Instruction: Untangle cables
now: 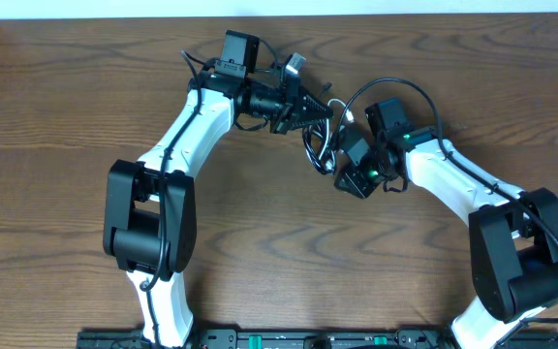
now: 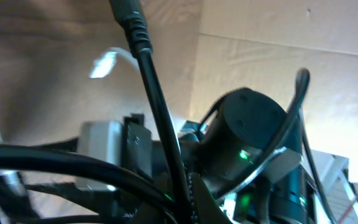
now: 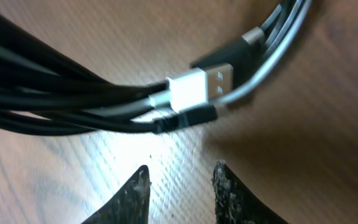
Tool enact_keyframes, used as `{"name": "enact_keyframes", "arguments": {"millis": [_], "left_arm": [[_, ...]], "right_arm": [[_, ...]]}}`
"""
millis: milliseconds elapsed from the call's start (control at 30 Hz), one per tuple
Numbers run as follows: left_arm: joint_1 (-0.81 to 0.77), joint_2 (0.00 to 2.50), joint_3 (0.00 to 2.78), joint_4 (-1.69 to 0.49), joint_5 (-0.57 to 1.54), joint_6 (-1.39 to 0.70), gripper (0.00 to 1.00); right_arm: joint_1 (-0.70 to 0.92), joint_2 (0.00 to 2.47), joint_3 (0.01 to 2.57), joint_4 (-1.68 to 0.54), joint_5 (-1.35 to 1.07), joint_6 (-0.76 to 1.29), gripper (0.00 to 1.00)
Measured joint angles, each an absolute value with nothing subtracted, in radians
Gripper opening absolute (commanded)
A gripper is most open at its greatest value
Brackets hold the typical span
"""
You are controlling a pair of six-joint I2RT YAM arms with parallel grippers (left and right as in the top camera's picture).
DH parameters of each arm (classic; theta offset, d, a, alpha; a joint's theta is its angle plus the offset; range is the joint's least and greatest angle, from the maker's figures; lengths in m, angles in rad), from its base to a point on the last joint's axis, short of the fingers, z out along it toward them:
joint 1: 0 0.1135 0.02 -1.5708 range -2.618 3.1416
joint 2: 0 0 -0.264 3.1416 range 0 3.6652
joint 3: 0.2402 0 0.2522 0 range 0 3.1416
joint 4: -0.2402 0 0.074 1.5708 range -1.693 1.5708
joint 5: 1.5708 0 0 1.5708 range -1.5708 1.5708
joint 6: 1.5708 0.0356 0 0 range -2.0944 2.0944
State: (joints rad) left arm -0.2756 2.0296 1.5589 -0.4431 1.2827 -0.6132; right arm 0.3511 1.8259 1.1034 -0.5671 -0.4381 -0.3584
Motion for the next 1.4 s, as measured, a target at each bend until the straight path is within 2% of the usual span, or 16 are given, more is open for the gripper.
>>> {"name": "enact_keyframes", "arguments": {"millis": [33, 200, 400, 433, 500, 567, 667, 867, 1000, 1067, 1133, 1200, 1267, 1300, 1333, 1400], "left_arm": [[-0.276, 2.030, 1.559, -0.442, 1.296, -0.615, 0.08], [-0.278, 2.030, 1.559, -0.439, 1.308, -0.641, 0.07], [-0.282, 2.030, 1.555, -0.225, 1.303, -0.816, 0.07], [-0.283, 2.030, 1.555, -0.196, 1.303, -0.842, 0.07], [-0.284, 2.030, 1.555, -0.138, 1.301, -0.906, 0.08], [-0.285, 2.030, 1.554, -0.096, 1.296, -0.944, 0.07], [-0.292, 2.031, 1.554, -0.018, 1.291, -0.991, 0.07], [-0.336, 2.033, 1.550, 0.194, 1.315, -1.126, 0.07], [-0.337, 2.033, 1.550, 0.206, 1.326, -1.172, 0.07], [-0.337, 2.033, 1.550, 0.207, 1.325, -1.177, 0.08], [-0.337, 2.033, 1.550, 0.208, 1.322, -1.175, 0.08], [-0.337, 2.033, 1.550, 0.211, 1.314, -1.167, 0.27], [-0.334, 2.033, 1.551, 0.215, 1.313, -1.137, 0.49], [-0.331, 2.033, 1.551, 0.213, 1.314, -1.120, 0.84], [-0.327, 2.033, 1.551, 0.215, 1.321, -1.097, 0.92], [-0.320, 2.033, 1.551, 0.212, 1.348, -1.036, 0.92]], "right_arm": [[0.351, 1.826, 1.103, -0.554, -0.439, -0.341, 0.36], [0.345, 1.826, 1.110, -0.571, -0.496, -0.292, 0.44], [0.270, 1.786, 1.240, -0.685, -0.625, -0.241, 0.48], [0.260, 1.771, 1.260, -0.693, -0.635, -0.237, 0.52], [0.238, 1.721, 1.303, -0.698, -0.650, -0.210, 0.66], [0.226, 1.679, 1.327, -0.666, -0.659, -0.175, 0.71], [0.221, 1.650, 1.340, -0.590, -0.663, -0.128, 0.67], [0.232, 1.652, 1.343, -0.492, -0.583, -0.042, 0.50], [0.242, 1.652, 1.343, -0.473, -0.553, -0.007, 0.33], [0.242, 1.652, 1.343, -0.465, -0.553, 0.005, 0.32], [0.243, 1.652, 1.343, -0.455, -0.553, 0.019, 0.25], [0.245, 1.652, 1.343, -0.449, -0.556, 0.039, 0.10], [0.247, 1.652, 1.342, -0.451, -0.546, 0.070, 0.01], [0.247, 1.652, 1.341, -0.457, -0.529, 0.091, 0.01], [0.245, 1.653, 1.341, -0.462, -0.504, 0.123, 0.01], [0.236, 1.654, 1.341, -0.466, -0.467, 0.186, 0.01]]}}
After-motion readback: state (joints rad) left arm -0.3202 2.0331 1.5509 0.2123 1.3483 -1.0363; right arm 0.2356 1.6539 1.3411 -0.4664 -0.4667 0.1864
